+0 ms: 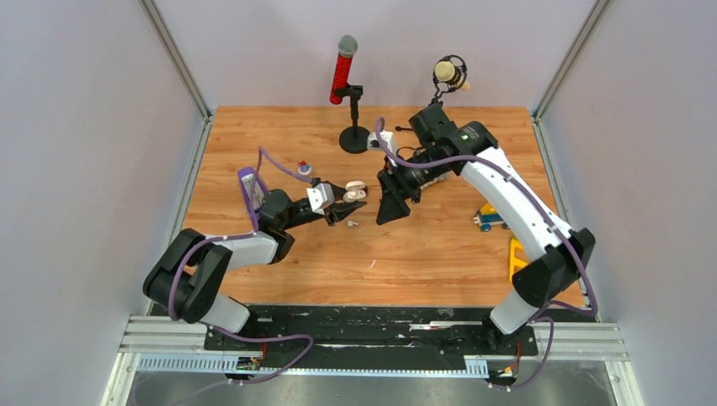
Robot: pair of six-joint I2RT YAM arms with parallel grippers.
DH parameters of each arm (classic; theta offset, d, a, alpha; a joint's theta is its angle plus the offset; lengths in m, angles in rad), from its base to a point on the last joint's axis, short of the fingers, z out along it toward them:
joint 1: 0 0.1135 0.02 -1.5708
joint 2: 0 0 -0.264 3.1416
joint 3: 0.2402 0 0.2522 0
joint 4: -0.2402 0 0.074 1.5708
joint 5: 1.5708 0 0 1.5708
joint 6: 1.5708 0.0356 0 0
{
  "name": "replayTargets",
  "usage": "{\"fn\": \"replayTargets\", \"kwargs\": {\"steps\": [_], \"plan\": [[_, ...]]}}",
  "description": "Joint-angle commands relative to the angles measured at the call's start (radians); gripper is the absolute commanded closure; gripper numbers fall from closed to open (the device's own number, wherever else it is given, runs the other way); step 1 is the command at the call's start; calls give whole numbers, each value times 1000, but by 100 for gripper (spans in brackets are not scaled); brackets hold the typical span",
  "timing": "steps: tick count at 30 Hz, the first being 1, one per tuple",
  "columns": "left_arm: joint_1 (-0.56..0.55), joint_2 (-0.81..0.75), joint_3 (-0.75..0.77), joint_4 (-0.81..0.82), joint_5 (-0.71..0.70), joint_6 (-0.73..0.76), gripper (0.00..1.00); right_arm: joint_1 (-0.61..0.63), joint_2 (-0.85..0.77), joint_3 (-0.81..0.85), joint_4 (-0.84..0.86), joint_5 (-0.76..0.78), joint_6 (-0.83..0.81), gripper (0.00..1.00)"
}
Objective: Insert the wireless bluetooth earbuds into the charging case
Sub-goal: Pick up the right earbud from the center of the board.
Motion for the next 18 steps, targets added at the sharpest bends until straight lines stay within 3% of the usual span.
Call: {"fn": "replayTargets", "kwargs": {"steps": [1, 4, 10, 18], "plan": [[80, -95, -7, 83, 18, -36, 100, -42, -121, -8, 102, -2, -141, 35], [143, -155, -10, 91, 28, -80, 100, -61, -154, -127, 217, 76, -258, 33], [294, -243, -6, 108, 24, -146, 100, -61, -101, -331, 375, 172, -707, 27], [434, -277, 11, 121, -1, -180, 100, -56, 251, -86, 275, -14, -965, 33]]}}
